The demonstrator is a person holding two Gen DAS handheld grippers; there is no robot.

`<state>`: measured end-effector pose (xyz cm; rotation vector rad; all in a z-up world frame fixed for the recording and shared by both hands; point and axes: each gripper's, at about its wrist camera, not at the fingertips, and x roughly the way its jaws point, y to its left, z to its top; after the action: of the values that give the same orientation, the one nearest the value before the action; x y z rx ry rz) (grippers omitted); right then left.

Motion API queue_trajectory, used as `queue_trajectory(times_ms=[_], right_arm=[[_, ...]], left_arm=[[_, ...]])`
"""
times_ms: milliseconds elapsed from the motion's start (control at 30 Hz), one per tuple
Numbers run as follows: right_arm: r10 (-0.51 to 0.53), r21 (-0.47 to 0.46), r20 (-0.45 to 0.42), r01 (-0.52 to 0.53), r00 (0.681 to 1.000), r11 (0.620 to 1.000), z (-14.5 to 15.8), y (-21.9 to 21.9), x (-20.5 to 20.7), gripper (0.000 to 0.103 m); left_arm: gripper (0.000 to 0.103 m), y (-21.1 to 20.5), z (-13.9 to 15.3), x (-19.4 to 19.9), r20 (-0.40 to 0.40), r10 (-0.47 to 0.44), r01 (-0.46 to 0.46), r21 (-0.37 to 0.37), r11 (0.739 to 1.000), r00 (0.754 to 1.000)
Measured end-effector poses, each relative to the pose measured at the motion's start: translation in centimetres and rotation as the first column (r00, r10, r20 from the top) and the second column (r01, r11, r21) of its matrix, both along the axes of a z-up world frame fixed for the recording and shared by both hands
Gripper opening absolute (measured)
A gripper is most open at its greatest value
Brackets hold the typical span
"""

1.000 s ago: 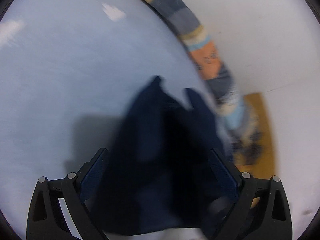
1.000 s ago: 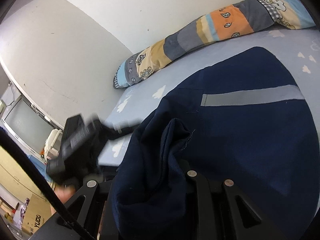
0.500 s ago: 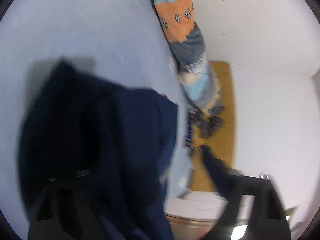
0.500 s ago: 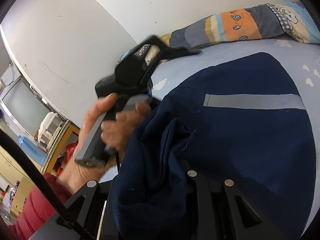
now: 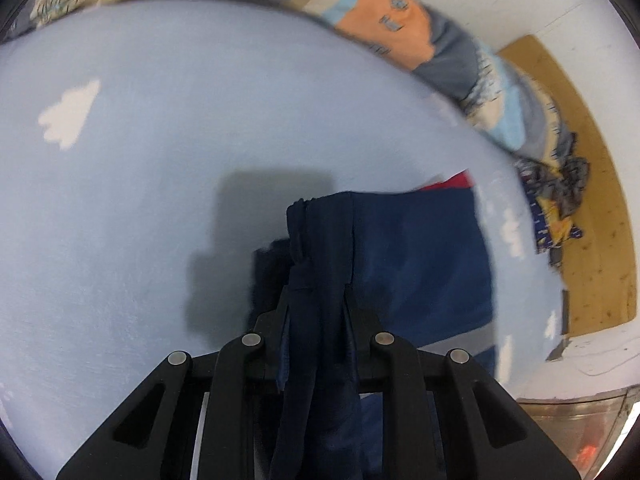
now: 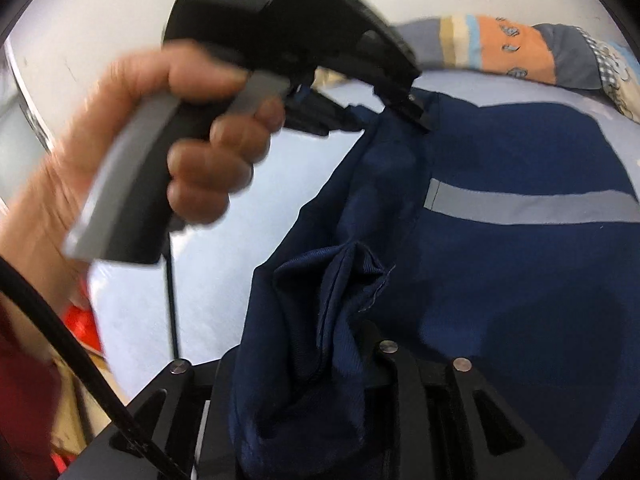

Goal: Fold large clothes

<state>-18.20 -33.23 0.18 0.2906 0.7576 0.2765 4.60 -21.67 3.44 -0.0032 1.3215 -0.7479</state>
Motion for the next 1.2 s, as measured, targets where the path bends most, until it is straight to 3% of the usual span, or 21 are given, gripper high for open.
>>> queue_trajectory(times_ms=[67,133,200,233,267,300,333,400,467,633,667,733,833,900,1067,1100,1133,1200], right_arm=[[0.016,-0.043,-0.053,-0.018,0.998,0.999,-1.4,0.6,0.4,0.035],[0.052,-0.076,-0.059,-0.057,0.997,0.996,-1.6,1.3,0.3,0.052],[0.097,-0.120,-0.056,-0.103,0.994,0.987,-1.0,2.1,-0.6,0.063],[0.118,-0.128,-0.059,-0.125,0.991,0.984,-0.6,2.3,-1.2,0.063],[0.146,-0.120,-0.060,-0.152,0.987,0.981,-0.1,2.3,-2.1,0.063],[0.159,-0.101,-0.035,-0.162,0.987,0.982,0.9,1.9,-3.2,0.063],[0.153,-0.084,-0.014,-0.153,0.988,0.985,1.6,1.2,-3.8,0.063],[0.130,-0.009,0.040,-0.130,0.991,0.991,4.0,-1.7,-5.0,0.063],[0.058,0.003,0.080,-0.059,0.995,0.998,5.8,-5.0,-5.7,0.064],[-0.123,-0.025,0.052,0.124,0.991,0.992,6.9,-13.4,-6.8,0.064],[-0.142,-0.024,0.038,0.143,0.989,0.989,6.9,-14.8,-7.2,0.061],[-0.168,-0.033,0.033,0.169,0.985,0.985,7.0,-16.6,-8.1,0.034],[-0.168,-0.049,0.007,0.168,0.986,0.985,6.4,-17.9,-9.9,0.030],[-0.153,-0.027,-0.029,0.152,0.988,0.988,5.5,-18.1,-10.9,0.030],[-0.023,-0.084,-0.034,0.020,0.999,0.996,5.0,-15.9,-13.5,0.030],[0.029,-0.144,-0.018,-0.031,0.999,0.989,5.1,-14.9,-14.2,0.043],[0.061,-0.223,-0.006,-0.060,0.998,0.973,5.1,-14.0,-14.9,0.066],[0.083,-0.378,0.036,-0.063,0.996,0.924,4.7,-12.7,-16.5,0.081]], left_arm=[[0.021,0.5,-1.7,0.4,-0.013,0.012,-0.012,0.013,1.000,1.000],[0.024,1.6,-2.4,0.5,-0.020,0.027,-0.028,-0.028,0.999,0.999],[0.029,2.4,-2.4,0.6,-0.021,0.049,-0.051,-0.053,0.997,0.999],[0.031,2.5,-2.2,0.5,-0.022,0.054,-0.055,-0.055,0.997,0.998],[0.045,2.7,-2.0,0.4,-0.023,0.058,-0.059,-0.048,0.997,0.998],[0.068,3.3,-1.7,0.1,-0.003,0.075,-0.075,0.005,0.997,0.997],[0.072,3.8,-1.5,-0.2,0.019,0.082,-0.082,0.026,0.996,0.996],[0.072,4.7,-0.2,-0.8,0.058,0.092,-0.093,0.017,0.996,0.994],[0.072,7.0,1.4,-1.8,0.073,0.127,-0.125,-0.029,0.992,0.989],[0.072,11.4,5.5,-7.5,0.143,0.183,-0.159,-0.165,0.973,0.973],[0.072,11.4,5.9,-8.7,0.150,0.179,-0.151,-0.182,0.972,0.972],[0.072,11.1,6.8,-12.3,0.180,0.151,-0.114,-0.202,0.973,0.972],[0.072,7.7,6.6,-16.0,0.220,0.102,-0.065,-0.169,0.983,0.970],[0.072,6.2,5.8,-18.0,0.250,0.082,-0.056,-0.110,0.992,0.965],[0.069,5.7,2.3,-20.3,0.195,0.136,-0.132,-0.032,0.991,0.971],[0.069,5.8,2.1,-20.6,0.200,0.148,-0.146,-0.023,0.989,0.969],[0.069,6.4,2.1,-20.9,0.202,0.171,-0.169,-0.027,0.985,0.964],[0.069,7.4,2.2,-21.0,0.183,0.208,-0.200,-0.064,0.978,0.961]])
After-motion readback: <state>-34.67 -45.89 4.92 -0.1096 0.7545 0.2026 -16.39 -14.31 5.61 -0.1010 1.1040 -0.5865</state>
